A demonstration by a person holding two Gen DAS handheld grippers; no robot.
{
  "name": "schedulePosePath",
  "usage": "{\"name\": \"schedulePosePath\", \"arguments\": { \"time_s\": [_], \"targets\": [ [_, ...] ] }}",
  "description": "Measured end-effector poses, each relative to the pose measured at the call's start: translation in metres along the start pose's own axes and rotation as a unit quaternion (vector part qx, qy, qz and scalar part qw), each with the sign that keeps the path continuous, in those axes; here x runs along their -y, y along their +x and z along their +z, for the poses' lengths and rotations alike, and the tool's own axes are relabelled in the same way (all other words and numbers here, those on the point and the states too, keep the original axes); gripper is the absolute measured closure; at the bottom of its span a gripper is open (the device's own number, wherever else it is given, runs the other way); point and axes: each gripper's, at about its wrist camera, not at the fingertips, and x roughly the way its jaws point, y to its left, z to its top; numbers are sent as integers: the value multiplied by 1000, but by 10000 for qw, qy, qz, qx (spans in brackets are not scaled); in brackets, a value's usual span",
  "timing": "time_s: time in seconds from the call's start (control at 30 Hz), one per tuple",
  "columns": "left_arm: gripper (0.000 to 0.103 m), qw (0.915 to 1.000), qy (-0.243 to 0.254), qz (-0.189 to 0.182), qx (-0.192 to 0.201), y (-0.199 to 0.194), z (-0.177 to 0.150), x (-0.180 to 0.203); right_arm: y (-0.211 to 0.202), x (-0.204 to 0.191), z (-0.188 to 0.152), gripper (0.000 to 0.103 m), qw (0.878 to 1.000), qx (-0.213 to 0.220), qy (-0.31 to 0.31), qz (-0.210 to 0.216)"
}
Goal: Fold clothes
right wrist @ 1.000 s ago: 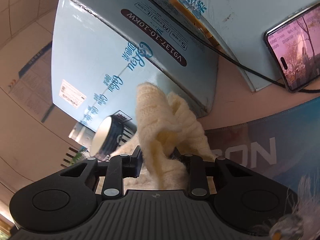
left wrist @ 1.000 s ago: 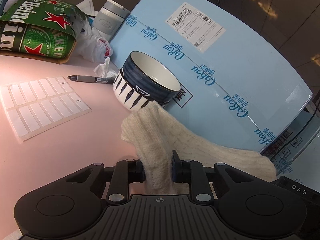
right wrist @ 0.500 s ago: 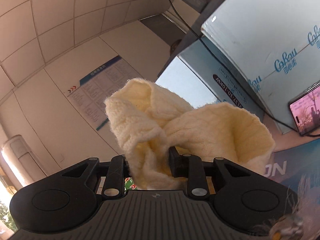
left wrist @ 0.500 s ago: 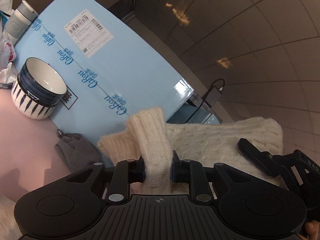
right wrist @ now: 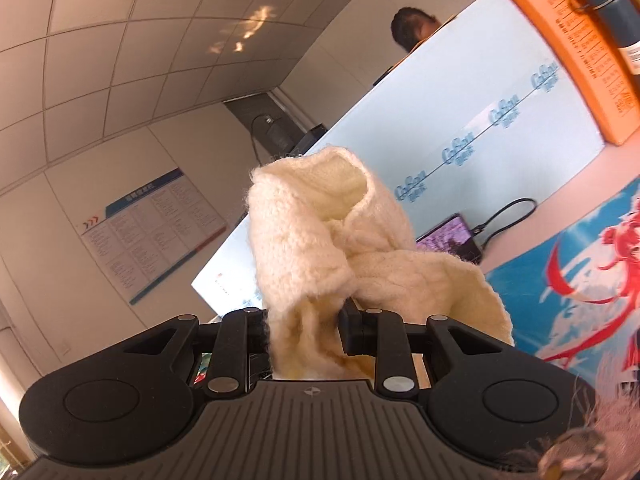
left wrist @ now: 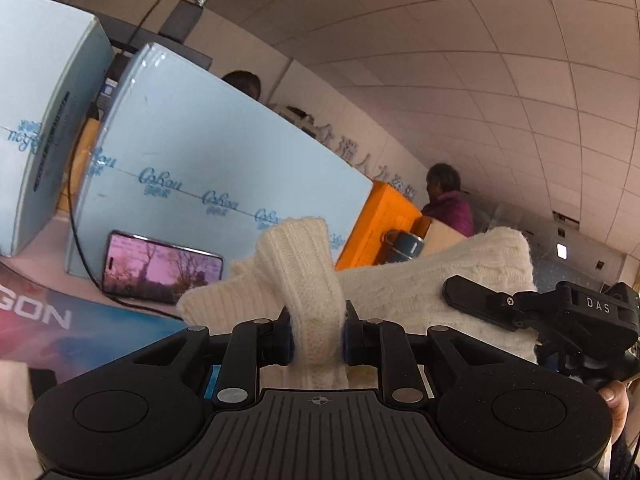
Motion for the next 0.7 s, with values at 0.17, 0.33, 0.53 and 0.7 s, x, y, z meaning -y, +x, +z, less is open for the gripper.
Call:
{"name": "schedulePosePath", "arguments": {
  "time_s": [0.17,0.33,0.53,0.7],
  "targets": [
    [83,9990,-274,-35,-355,58,-12,17,-43,29,-6,79,9973,390,43,-618],
    [84,9933,-315,753,-823,78,-30,1,-58,70,-32,75,9882,-278,457,-1435],
    [74,9823,-382,1442,-1136,89,-44,-16,-88,93,-53,35,9794,-248,764,-1851],
    [37,9786,-354,1723,-1067,68,-39,-5,-104,94,-46,24,9725,402,902,-2109]
  ]
}}
